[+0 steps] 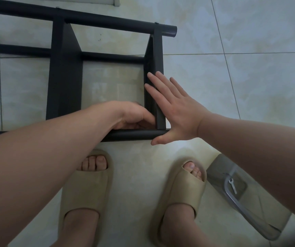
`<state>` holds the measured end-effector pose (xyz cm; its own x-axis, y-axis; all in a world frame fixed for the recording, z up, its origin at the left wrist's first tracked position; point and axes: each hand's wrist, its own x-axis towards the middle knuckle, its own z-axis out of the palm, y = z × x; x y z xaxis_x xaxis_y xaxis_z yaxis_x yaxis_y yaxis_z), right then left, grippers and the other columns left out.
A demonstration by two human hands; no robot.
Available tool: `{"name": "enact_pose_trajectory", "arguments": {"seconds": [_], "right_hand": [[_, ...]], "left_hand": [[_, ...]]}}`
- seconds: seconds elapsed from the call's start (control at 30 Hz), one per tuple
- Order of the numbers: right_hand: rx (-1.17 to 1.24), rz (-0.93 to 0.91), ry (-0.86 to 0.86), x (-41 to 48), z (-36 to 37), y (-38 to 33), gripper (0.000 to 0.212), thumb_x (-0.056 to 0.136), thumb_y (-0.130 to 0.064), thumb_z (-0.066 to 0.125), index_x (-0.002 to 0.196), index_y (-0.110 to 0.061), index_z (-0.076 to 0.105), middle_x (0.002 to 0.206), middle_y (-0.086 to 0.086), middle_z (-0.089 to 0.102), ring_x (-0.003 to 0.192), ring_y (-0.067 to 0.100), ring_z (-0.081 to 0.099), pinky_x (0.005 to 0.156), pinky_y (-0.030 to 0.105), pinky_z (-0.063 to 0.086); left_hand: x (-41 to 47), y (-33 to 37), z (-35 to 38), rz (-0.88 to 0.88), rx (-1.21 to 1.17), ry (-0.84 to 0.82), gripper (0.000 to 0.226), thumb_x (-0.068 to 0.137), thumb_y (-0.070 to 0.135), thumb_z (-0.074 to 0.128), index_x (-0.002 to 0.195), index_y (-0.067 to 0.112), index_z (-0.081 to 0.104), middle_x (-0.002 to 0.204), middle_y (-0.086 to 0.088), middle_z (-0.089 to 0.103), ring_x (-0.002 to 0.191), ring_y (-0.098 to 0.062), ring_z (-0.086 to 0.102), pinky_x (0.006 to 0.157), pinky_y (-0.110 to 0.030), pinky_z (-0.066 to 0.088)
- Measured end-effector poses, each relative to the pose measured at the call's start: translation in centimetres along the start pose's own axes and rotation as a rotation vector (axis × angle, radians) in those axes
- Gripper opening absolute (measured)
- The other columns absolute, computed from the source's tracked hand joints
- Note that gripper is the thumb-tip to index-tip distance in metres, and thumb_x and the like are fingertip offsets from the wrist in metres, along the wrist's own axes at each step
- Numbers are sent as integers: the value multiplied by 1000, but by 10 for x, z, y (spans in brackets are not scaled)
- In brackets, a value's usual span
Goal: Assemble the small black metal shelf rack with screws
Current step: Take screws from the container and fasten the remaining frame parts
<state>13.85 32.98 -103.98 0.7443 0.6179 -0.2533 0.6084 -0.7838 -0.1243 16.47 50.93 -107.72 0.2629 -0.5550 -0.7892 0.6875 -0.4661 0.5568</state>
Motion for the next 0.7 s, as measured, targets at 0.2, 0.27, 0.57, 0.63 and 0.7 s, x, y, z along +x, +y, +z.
{"name": "enact_pose_trajectory", "arguments": {"seconds": [0.2,0.27,0.57,0.63,0.7], "right_hand": [[0,-3,1,0,0,0,135,68,-95,45,160,-2,12,169,17,-2,156,33,-6,125,55,8],[3,1,-4,0,0,0,135,68,-95,44,161,-3,11,169,16,-3,156,32,-7,126,55,7],[1,1,-3,0,2,0,136,68,-96,43,161,-3,10,169,16,-3,156,32,-7,126,54,6],[4,1,-2,0,1,0,135,68,-96,43,161,-3,10,169,16,-3,156,32,-7,126,54,6],[4,0,0,0,1,0,135,68,-96,43,161,-3,11,169,16,-3,156,32,-7,126,54,6]], "left_hand": [[-2,6,0,-7,28,-19,11,87,0,63,82,3,73,84,-14,75,77,-24,72,77,-34,56],[-2,7,-1,-9,24,-27,10,87,-1,63,84,3,72,85,-15,74,79,-25,71,80,-35,56],[-1,7,-1,50,-11,-36,22,86,-11,57,77,5,70,70,-12,70,66,-21,71,62,-29,59],[-1,6,-1,53,-20,-32,25,86,-12,56,74,5,70,68,-12,70,65,-21,71,60,-29,59],[-1,4,-1,60,-19,-38,32,86,-11,56,67,8,74,68,-11,70,65,-21,71,63,-30,58]]}}
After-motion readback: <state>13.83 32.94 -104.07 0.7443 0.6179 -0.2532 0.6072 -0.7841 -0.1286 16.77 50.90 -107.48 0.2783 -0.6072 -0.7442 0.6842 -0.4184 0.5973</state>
